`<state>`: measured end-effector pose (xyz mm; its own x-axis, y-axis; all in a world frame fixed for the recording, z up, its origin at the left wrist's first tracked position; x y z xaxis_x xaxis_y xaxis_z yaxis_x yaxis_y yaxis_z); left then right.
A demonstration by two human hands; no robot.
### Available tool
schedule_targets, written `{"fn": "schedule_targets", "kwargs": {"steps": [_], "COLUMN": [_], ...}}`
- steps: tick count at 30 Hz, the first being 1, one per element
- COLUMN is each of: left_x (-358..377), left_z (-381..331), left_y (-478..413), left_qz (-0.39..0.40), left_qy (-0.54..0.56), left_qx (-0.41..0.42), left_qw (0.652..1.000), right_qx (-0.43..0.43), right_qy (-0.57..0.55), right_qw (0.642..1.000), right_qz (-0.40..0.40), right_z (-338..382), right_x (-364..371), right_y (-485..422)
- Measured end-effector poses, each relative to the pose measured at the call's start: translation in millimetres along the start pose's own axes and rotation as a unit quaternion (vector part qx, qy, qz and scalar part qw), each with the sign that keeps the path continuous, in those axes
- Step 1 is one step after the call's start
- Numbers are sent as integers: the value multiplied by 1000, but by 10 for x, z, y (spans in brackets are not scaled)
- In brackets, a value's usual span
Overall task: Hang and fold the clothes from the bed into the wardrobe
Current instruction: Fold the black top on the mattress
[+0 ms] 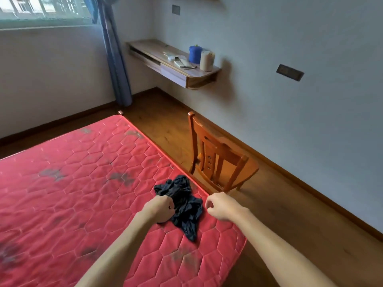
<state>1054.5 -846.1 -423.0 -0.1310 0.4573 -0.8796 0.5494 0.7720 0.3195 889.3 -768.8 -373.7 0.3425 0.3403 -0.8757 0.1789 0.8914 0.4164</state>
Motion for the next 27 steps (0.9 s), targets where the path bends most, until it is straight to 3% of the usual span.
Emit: {"fn": "schedule_targets", "kwargs": {"steps": [6, 14, 23, 27], "left_x": [516, 1725, 2804, 2965], "left_z": [497, 1107, 1958, 2084], "left_y": [-674, -1868, -2700, -2537], "left_qz": [2, 24, -159, -221], "left_qy": [79, 240, 284, 336], "left_qx": [-129, -262, -363, -377], "left_qw": [989, 934, 873, 834], "right_qx": [-39, -77, -88, -90], "right_qy": [19, 30, -6, -37], "right_qw": [997, 983, 982, 989], "right_qz": [64, 162, 167, 112], "right_z": [-123, -421, -470, -363], "right_x": [472, 1573, 2877, 3073], "right_y": [-1145, -2807, -4111, -4298]}}
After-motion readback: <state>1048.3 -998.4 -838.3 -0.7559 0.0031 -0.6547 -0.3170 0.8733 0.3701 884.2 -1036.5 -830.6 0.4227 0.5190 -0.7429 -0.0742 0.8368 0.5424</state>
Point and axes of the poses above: each hand's wrist, its own y-axis away from the middle knuckle, its own x-axis out of the palm, z = x × y, the point moved 10 cm from there along -y, towards the middle knuckle, and after that the axes turned 7 degrees about -z, right-handed, at the moved point
